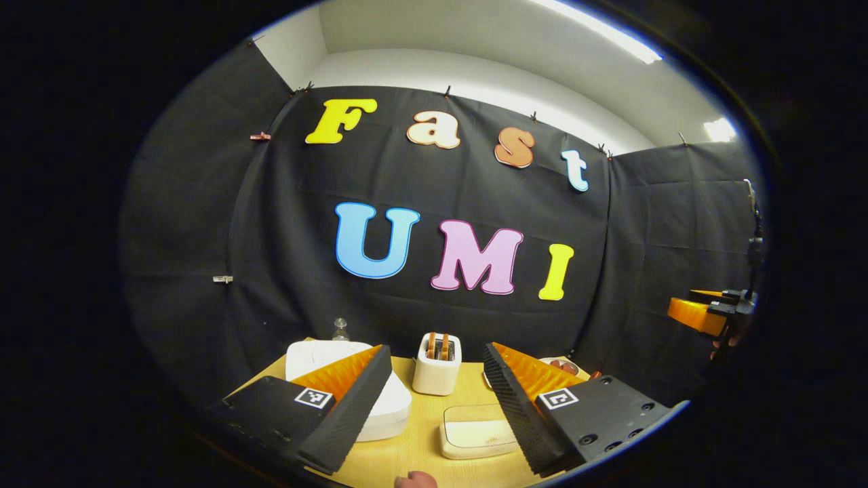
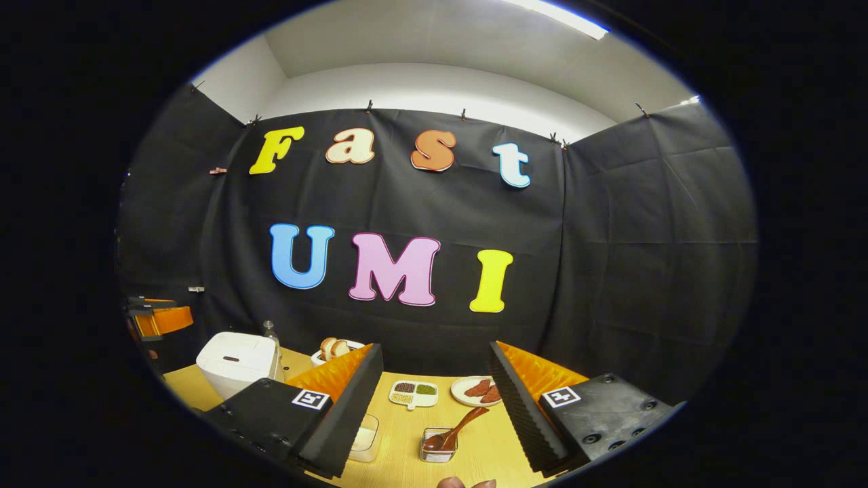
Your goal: Close the left gripper, press the button to open the rice cooker; take a wooden spoon from the chopstick holder with the right hand, scoop a spoonful of rice and pour it into the rice cooker, then put the wooden spoon back into the chopstick holder.
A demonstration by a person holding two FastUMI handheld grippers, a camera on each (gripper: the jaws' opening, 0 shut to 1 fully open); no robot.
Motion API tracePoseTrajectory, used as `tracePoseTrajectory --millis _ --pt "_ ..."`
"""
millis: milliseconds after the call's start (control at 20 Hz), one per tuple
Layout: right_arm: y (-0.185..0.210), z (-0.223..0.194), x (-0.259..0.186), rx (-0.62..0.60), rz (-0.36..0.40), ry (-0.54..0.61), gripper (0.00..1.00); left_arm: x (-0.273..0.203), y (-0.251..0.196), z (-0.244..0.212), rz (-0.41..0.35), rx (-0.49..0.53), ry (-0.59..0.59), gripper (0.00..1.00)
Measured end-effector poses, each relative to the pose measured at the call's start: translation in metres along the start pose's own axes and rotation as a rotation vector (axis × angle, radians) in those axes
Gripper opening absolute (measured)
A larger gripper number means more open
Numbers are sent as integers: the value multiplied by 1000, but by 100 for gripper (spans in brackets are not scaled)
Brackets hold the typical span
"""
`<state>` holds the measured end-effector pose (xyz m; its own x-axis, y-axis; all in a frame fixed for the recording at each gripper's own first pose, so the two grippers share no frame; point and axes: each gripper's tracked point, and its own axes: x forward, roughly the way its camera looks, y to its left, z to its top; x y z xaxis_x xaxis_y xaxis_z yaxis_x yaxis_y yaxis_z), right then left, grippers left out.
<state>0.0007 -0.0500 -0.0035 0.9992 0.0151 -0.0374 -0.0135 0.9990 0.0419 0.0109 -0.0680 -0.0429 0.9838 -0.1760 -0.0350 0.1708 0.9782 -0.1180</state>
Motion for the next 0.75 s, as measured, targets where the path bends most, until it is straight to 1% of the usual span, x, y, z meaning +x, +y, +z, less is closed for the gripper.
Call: tracePoseTrajectory --millis 100,250,600,750 --pt "-3 -1 0 4 -8 -1 98 -7 -5 2 -9 27 -7 95" --pt "-9 -5 0 1 -27 2 98 -12 -8 5 -14 35 -15 95" --pt "-12 -8 -5 -1 -43 7 98 -10 -15 5 -28 78 -18 95" --pt "-13 -6 -7 -4 -49 4 98 -8 -16 7 -35 82 -21 95"
